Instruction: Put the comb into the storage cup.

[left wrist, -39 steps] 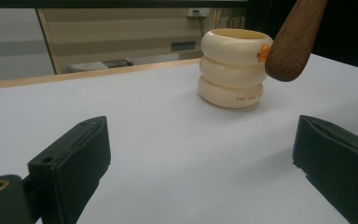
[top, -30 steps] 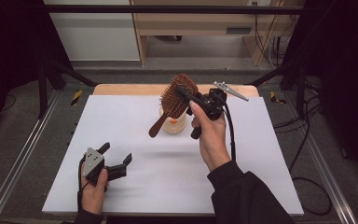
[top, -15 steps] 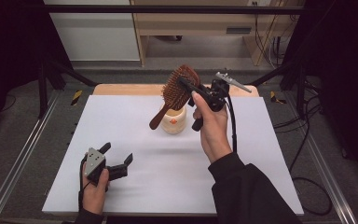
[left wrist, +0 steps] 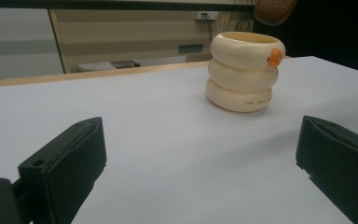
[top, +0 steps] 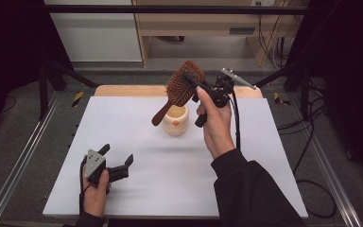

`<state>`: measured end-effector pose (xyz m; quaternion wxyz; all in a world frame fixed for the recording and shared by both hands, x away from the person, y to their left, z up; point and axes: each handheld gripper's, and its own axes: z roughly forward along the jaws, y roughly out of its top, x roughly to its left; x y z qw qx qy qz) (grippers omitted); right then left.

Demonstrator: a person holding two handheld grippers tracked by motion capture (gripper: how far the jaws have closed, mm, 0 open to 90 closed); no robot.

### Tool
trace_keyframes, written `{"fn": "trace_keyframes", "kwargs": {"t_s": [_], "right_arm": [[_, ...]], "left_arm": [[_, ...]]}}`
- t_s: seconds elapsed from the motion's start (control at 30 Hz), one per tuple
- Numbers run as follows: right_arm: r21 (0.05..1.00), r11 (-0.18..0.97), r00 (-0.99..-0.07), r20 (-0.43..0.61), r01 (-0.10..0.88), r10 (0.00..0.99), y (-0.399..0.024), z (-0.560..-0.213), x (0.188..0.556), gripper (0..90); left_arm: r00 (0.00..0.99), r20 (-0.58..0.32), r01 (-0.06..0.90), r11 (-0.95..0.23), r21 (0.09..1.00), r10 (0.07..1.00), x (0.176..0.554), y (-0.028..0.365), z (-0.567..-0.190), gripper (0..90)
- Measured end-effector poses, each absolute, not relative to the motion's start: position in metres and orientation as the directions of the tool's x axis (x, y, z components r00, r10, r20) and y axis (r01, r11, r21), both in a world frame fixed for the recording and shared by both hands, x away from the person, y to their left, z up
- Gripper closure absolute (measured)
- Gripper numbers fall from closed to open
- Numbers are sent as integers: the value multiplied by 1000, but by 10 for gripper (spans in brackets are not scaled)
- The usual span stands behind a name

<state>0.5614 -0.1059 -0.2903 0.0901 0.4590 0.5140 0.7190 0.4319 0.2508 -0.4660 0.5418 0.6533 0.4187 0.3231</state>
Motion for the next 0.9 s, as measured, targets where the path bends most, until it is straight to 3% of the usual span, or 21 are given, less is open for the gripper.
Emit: {"fn": "trace_keyframes", "kwargs": {"t_s": [0.9], "right_arm": [[844,-460,-511,534,275,674,-123,-294,577,505]], "left_arm": [[446,-69,215,-32,976,893,435,255,-467,25]]}}
